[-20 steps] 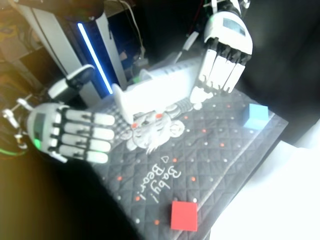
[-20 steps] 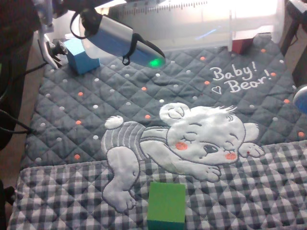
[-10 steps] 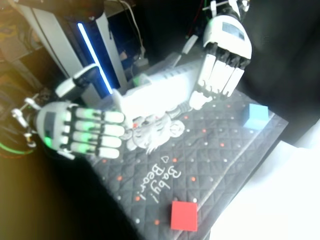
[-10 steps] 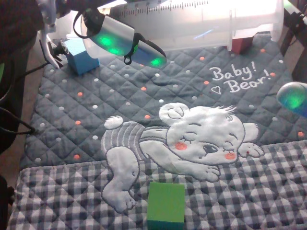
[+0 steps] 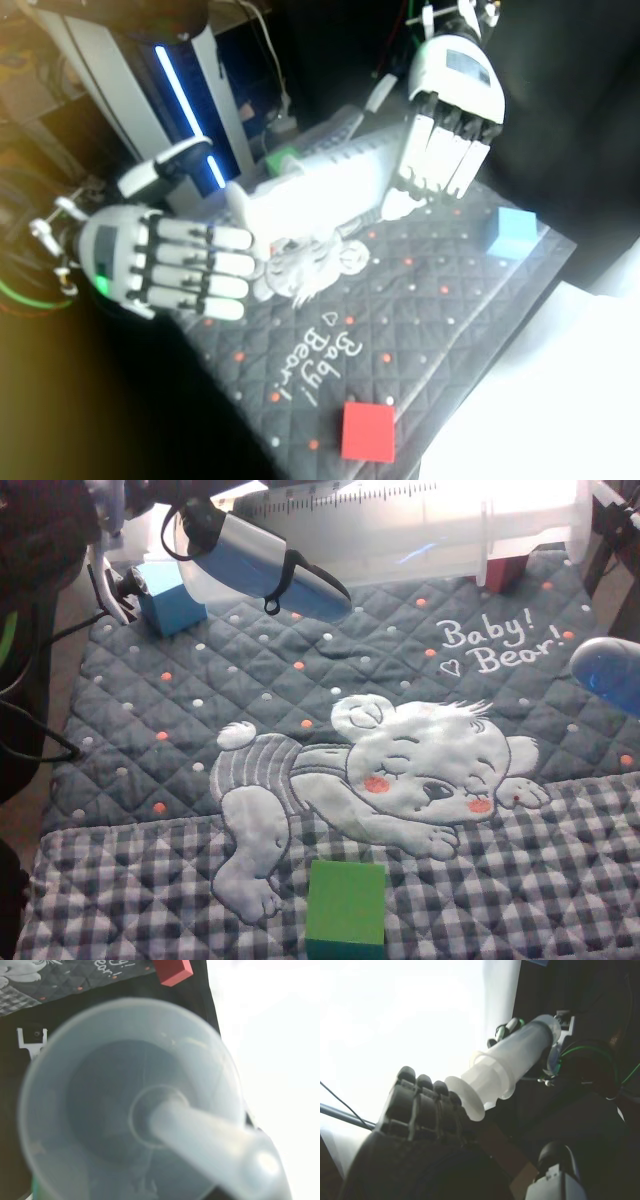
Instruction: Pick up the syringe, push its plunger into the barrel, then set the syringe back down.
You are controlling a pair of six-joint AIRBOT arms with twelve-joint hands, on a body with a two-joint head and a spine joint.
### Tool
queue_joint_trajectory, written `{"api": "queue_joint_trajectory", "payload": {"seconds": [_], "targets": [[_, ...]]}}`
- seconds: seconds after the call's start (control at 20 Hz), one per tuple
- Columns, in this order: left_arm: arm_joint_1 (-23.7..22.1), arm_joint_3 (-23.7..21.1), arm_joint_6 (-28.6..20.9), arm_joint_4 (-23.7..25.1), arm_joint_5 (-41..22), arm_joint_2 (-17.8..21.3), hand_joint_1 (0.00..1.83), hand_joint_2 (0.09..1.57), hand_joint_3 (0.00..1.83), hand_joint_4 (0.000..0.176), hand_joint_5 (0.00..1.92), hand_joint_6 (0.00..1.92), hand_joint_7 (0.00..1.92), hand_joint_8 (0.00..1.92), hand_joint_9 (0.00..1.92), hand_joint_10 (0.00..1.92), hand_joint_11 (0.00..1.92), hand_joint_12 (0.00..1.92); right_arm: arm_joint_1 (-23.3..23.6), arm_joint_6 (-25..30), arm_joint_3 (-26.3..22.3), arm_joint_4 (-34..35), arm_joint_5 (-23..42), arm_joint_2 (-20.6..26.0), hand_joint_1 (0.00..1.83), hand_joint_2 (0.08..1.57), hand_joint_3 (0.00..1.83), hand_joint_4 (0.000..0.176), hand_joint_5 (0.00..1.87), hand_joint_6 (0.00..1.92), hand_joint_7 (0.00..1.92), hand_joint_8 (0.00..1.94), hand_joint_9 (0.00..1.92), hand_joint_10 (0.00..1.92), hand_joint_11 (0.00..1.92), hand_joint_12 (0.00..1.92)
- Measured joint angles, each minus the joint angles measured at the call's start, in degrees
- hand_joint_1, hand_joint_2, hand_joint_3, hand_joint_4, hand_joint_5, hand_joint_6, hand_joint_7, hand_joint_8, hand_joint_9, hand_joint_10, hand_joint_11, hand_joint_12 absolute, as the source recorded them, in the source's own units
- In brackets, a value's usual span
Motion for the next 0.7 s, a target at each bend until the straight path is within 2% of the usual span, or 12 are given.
{"api": "queue_joint_trajectory", "payload": {"seconds": [0.1, 0.35, 0.45, 0.65, 0.7], "targets": [[-0.1, 0.3, 0.0, 0.0, 0.3, -0.3, 1.63, 1.18, 0.0, 0.0, 1.44, 1.92, 1.6, 1.92, 1.67, 1.92, 1.7, 1.92, 0.2, 0.1, 0.0, 0.3, -0.3, -0.2, 0.0, 0.9, 0.02, 0.0, 0.0, 0.0, 0.0, 0.0, 0.0, 0.0, 0.0, 0.0], [-0.1, 0.6, 0.0, 0.0, 0.7, -0.3, 1.63, 1.18, 0.0, 0.0, 1.33, 1.92, 1.59, 1.92, 1.68, 1.92, 1.71, 1.92, 1.2, 0.3, 0.3, 0.2, -1.4, -0.8, 0.0, 0.85, 0.0, 0.0, 0.0, 0.0, 0.0, 0.0, 0.0, 0.0, 0.0, 0.0], [-0.1, 0.7, 0.1, 0.0, 0.8, -0.3, 1.62, 1.19, 0.0, 0.0, 1.3, 1.92, 1.57, 1.92, 1.66, 1.92, 1.69, 1.92, 1.2, 0.4, 0.5, 0.0, -1.6, -0.9, 0.0, 0.88, 0.0, 0.0, 0.0, 0.0, 0.0, 0.0, 0.0, 0.0, 0.0, 0.0], [-0.3, 0.8, 0.2, 0.2, 1.1, -0.7, 1.57, 1.19, 0.0, 0.0, 1.31, 1.92, 1.55, 1.92, 1.64, 1.92, 1.67, 1.92, 1.5, 0.7, 0.7, -0.1, -1.9, -1.1, 0.0, 0.85, 0.0, 0.0, 0.0, 0.0, 0.0, 0.0, 0.0, 0.0, 0.0, 0.0], [-0.4, 0.8, 0.2, 0.2, 1.4, -0.7, 1.61, 1.19, 0.0, 0.0, 1.32, 1.92, 1.55, 1.92, 1.65, 1.92, 1.7, 1.92, 1.7, 0.6, 0.7, 0.1, -2.1, -1.2, 0.0, 0.84, 0.0, 0.0, 0.0, 0.0, 0.0, 0.0, 0.0, 0.0, 0.0, 0.0]]}}
